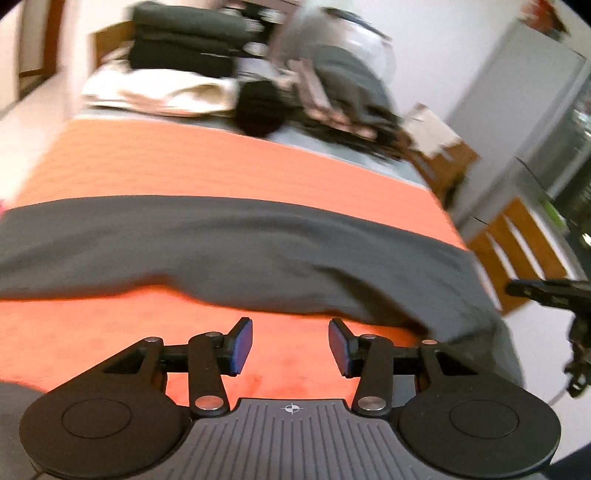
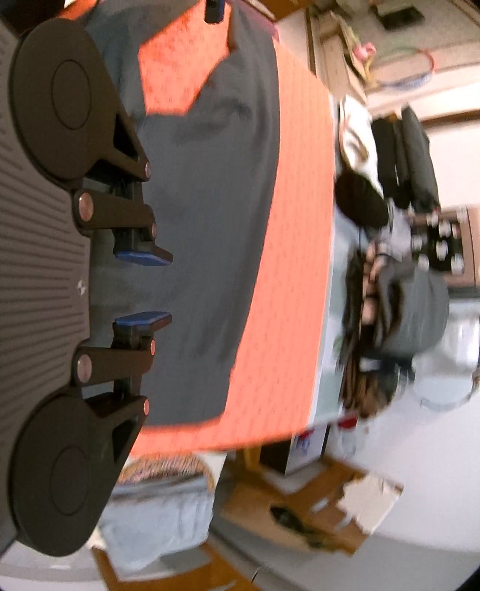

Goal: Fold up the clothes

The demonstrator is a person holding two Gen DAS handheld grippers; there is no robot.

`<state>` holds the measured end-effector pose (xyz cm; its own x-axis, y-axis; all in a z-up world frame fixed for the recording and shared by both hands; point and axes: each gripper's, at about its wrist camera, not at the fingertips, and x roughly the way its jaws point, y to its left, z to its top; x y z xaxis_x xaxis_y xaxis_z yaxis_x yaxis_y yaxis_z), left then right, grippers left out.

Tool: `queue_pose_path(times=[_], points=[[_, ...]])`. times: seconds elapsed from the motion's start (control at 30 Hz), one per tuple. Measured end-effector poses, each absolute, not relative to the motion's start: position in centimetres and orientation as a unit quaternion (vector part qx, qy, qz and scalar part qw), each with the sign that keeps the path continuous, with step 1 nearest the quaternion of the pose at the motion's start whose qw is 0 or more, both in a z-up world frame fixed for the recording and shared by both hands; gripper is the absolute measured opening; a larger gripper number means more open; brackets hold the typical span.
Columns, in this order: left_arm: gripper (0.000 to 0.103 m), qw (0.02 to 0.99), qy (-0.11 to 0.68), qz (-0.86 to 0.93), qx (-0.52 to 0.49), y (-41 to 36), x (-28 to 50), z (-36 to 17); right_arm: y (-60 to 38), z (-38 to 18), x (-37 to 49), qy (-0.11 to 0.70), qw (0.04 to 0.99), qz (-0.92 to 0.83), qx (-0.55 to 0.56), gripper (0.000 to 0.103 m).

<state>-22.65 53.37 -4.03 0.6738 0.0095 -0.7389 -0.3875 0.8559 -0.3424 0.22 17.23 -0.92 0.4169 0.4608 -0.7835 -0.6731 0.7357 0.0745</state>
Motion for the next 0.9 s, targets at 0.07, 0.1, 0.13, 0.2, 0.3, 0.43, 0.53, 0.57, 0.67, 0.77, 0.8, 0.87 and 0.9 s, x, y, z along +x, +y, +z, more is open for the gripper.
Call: queue_pose_path(times=[0.07, 0.1, 0.13, 0.2, 0.3, 0.43, 0.53, 0.57, 0.67, 0.77, 0.8, 0.87, 0.9], points=[[0.048, 0.877, 0.385, 0.145, -0.247, 55.9, -24.3, -4.3, 19.3, -0.9, -0.5, 0.421, 0.826, 0.352, -0.129, 0.032], [0.048, 0.874, 0.381, 0.163, -0.253, 57.2, -25.2, -4.4, 20.3, -1.0, -1.0, 0.422, 0.824, 0.355, -0.129, 0.032], [0.048, 0.869, 0.377, 0.184, -0.261, 58.5, -25.9, -4.5, 21.2, -1.0, -1.5, 0.424, 0.822, 0.357, -0.129, 0.032], [0.048, 0.859, 0.367, 0.219, -0.283, 61.3, -27.5, -4.9, 22.9, -1.1, -2.4, 0.429, 0.819, 0.359, -0.128, 0.032], [0.05, 0.847, 0.355, 0.266, -0.294, 65.2, -29.5, -5.2, 25.2, -1.3, -4.2, 0.437, 0.817, 0.356, -0.123, 0.033], [0.051, 0.833, 0.348, 0.303, -0.304, 69.7, -31.4, -5.7, 27.6, -1.4, -6.4, 0.444, 0.816, 0.349, -0.121, 0.035], [0.051, 0.83, 0.346, 0.313, -0.306, 73.1, -32.9, -6.1, 29.1, -1.3, -7.9, 0.447, 0.819, 0.34, -0.121, 0.035], [0.051, 0.829, 0.346, 0.314, -0.306, 74.1, -33.3, -6.2, 29.6, -1.3, -8.4, 0.447, 0.82, 0.336, -0.12, 0.035], [0.051, 0.828, 0.35, 0.309, -0.31, 77.2, -33.9, -6.9, 30.9, -1.1, -9.8, 0.448, 0.825, 0.324, -0.119, 0.036], [0.051, 0.827, 0.358, 0.301, -0.311, 79.6, -34.0, -7.7, 32.1, -0.9, -11.3, 0.447, 0.83, 0.311, -0.117, 0.036], [0.051, 0.828, 0.361, 0.296, -0.312, 80.3, -33.9, -8.0, 32.4, -0.9, -11.8, 0.447, 0.832, 0.306, -0.116, 0.036], [0.052, 0.828, 0.368, 0.286, -0.312, 81.5, -33.4, -8.9, 33.0, -0.8, -12.6, 0.449, 0.835, 0.297, -0.115, 0.037], [0.052, 0.828, 0.372, 0.282, -0.312, 82.1, -33.0, -9.4, 33.2, -0.8, -13.1, 0.449, 0.836, 0.292, -0.115, 0.037]])
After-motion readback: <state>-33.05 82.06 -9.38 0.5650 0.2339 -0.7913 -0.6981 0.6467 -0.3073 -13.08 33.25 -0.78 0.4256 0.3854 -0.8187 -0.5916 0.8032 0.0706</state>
